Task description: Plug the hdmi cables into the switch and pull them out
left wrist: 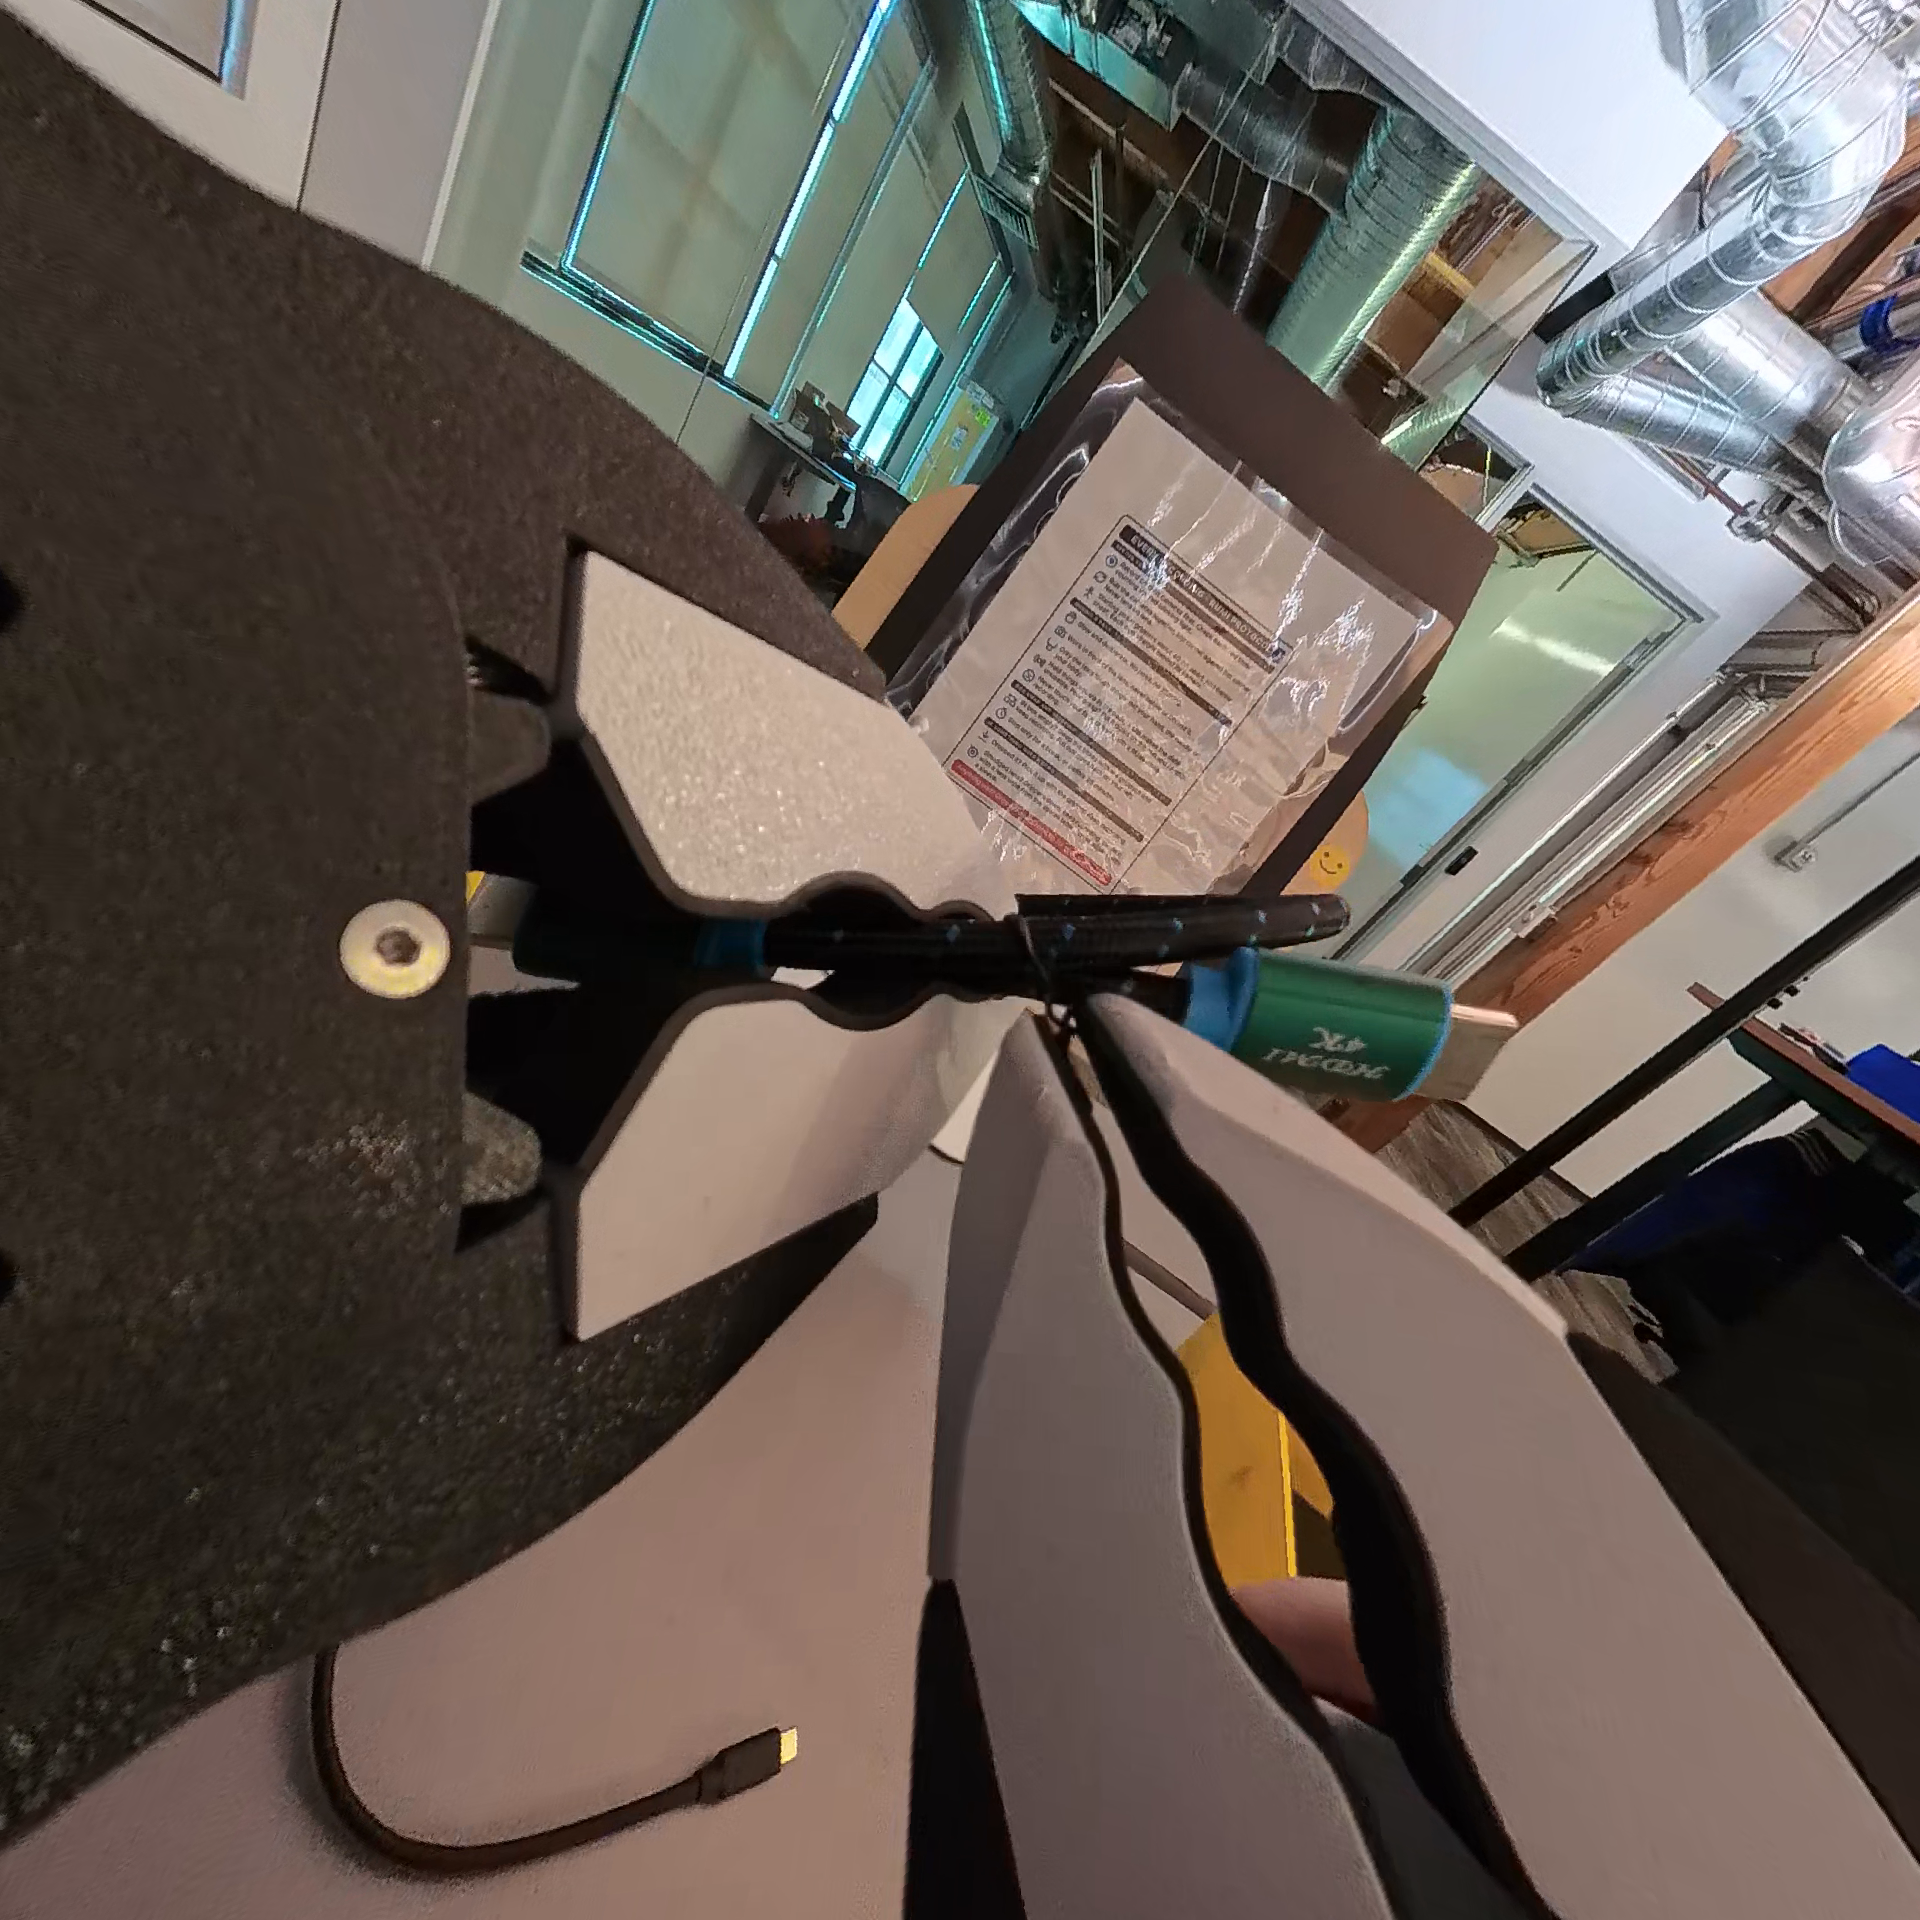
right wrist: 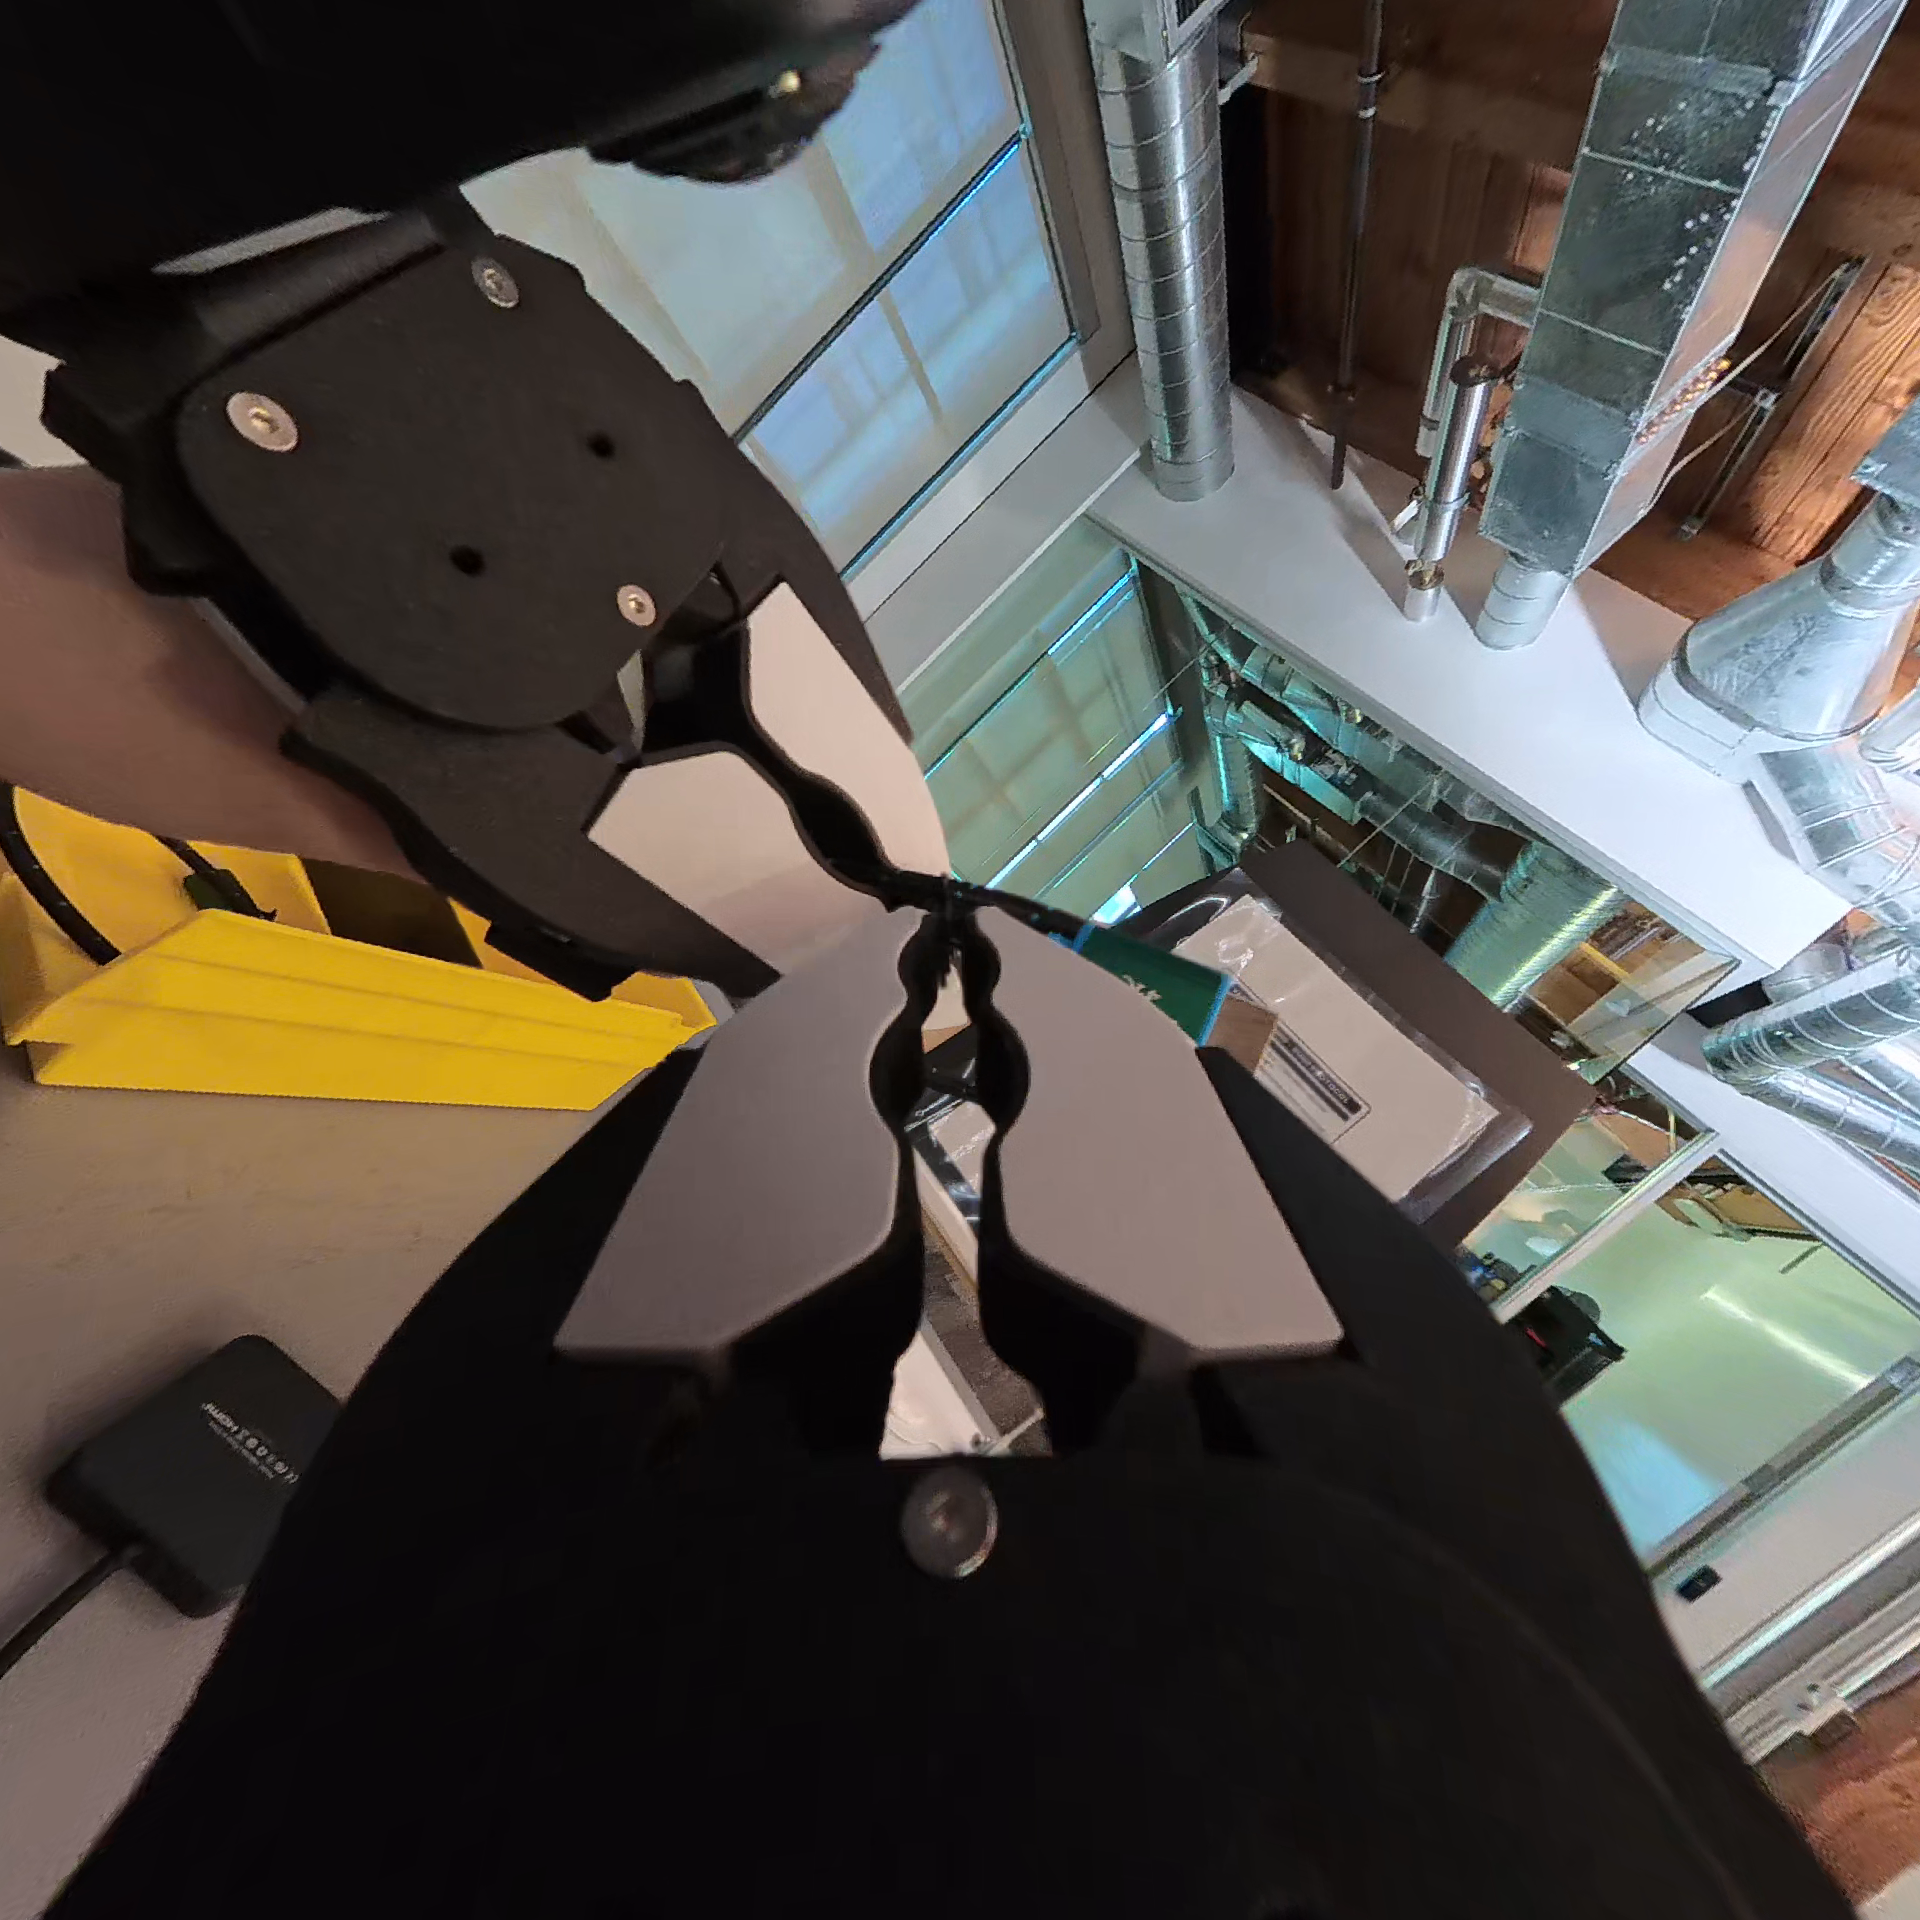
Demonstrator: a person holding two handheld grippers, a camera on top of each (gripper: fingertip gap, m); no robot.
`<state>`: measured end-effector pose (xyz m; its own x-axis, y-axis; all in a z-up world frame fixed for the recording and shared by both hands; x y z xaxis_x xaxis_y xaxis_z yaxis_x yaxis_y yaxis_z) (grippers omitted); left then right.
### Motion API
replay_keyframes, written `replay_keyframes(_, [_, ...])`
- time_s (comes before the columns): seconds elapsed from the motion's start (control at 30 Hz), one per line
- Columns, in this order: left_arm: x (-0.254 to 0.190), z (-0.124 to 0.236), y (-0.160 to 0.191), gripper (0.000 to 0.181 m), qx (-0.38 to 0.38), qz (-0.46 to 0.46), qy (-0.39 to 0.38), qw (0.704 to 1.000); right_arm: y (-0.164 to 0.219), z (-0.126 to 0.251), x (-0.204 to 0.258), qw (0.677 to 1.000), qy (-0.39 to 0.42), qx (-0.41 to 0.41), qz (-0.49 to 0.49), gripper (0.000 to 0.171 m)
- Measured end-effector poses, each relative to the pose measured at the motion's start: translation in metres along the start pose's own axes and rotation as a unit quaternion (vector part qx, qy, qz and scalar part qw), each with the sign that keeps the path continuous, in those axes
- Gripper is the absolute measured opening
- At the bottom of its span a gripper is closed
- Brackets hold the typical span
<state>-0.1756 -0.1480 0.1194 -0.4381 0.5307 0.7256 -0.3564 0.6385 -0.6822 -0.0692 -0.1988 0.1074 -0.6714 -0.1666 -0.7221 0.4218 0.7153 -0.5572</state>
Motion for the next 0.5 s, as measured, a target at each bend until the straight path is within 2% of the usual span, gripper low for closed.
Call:
replay_keyframes(0.13, [0.0,-0.001,0.001,0.003,0.003,-0.004,-0.002,1.0,0.002,-0.001,-0.004,0.998,-0.012,0.01,-0.054,0.003])
replay_keyframes(0.23, [0.002,0.0,0.001,0.003,-0.01,-0.014,-0.007,1.0,0.006,-0.002,-0.019,0.972,-0.052,-0.002,-0.228,0.003])
replay_keyframes(0.3, [0.002,0.0,0.001,0.002,-0.02,-0.019,-0.009,1.0,0.014,-0.004,-0.03,0.923,-0.092,-0.009,-0.374,0.003])
replay_keyframes(0.37, [0.002,0.001,0.0,0.002,-0.038,-0.031,-0.016,0.999,0.023,-0.005,-0.036,0.856,-0.125,-0.026,-0.5,0.003])
replay_keyframes(0.5, [0.003,0.002,-0.001,0.002,-0.057,-0.051,-0.039,0.996,0.036,-0.009,-0.034,0.739,-0.158,-0.056,-0.652,0.002])
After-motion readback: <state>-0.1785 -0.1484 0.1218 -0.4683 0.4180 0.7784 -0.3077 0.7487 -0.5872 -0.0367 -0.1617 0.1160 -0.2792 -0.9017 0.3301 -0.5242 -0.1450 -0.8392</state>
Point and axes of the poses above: each gripper's, where its closed fingertips meet, z back along the fingers, y out of its underside, x = y × z across the jaws, the point moved 10 cm from there along z, back along the fingers, and after that the axes turned 11 degrees about -x, right-handed, at the moved point
